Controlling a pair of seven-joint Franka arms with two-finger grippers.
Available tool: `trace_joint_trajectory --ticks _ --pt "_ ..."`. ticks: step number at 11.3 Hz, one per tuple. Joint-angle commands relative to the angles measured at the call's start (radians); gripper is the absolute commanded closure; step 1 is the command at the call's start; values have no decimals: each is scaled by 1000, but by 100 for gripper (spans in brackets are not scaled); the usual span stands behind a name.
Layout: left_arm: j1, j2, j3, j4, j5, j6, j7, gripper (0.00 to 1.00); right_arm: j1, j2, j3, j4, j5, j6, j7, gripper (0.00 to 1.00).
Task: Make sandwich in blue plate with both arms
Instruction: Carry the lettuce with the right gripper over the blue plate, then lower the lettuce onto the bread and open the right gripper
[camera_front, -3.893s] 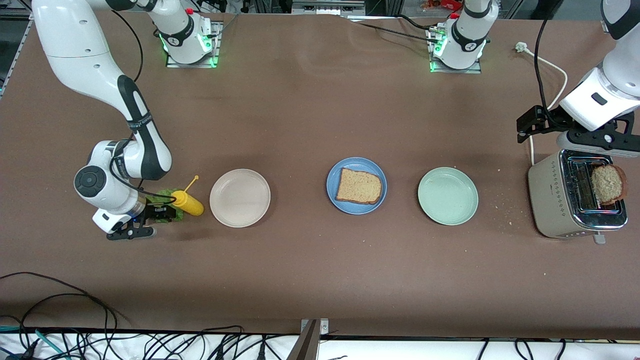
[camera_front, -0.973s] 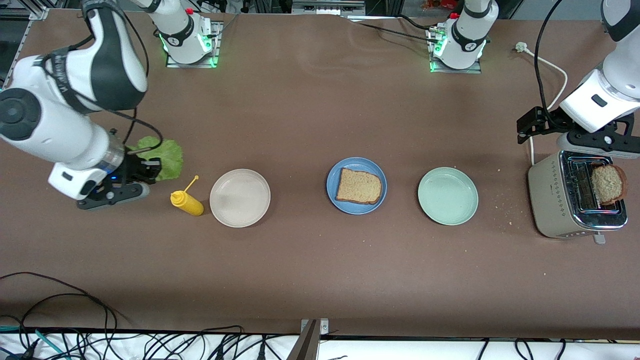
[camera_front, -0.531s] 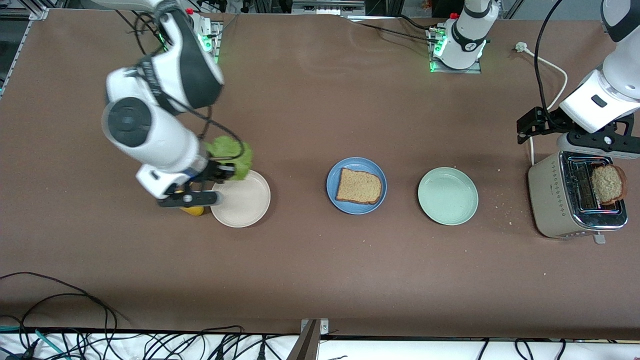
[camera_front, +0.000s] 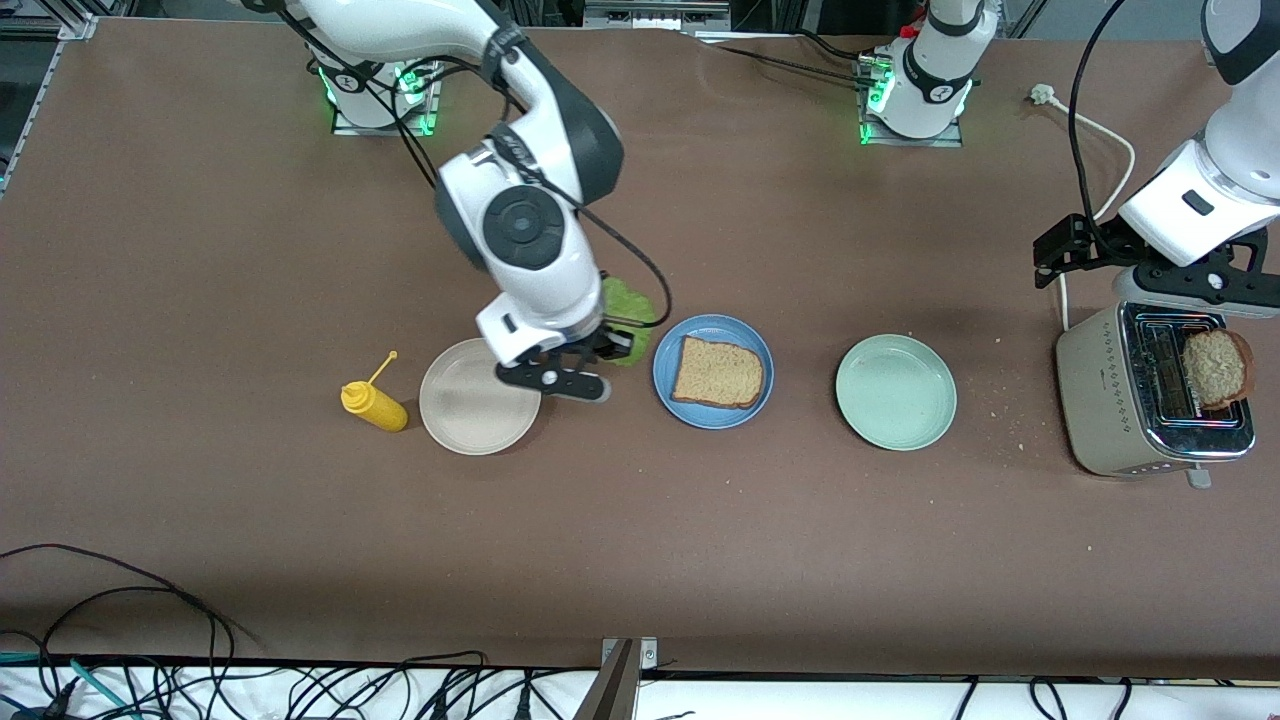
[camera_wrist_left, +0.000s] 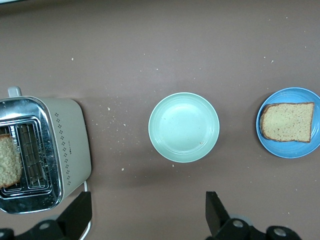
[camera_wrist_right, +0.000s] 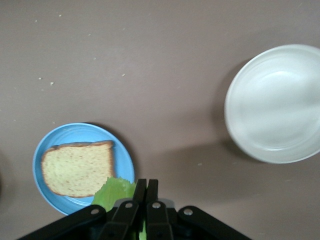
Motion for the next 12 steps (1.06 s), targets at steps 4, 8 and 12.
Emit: trace_joint_trajectory --ticks 4,8,12 --pt "-3 -1 4 4 17 -9 -5 0 179 215 -30 66 8 319 361 100" --pt "-3 -1 4 4 17 -7 -2 0 198 259 -43 65 3 354 369 100" --pt "-3 0 7 10 17 -9 -2 0 198 266 -76 65 3 371 343 100"
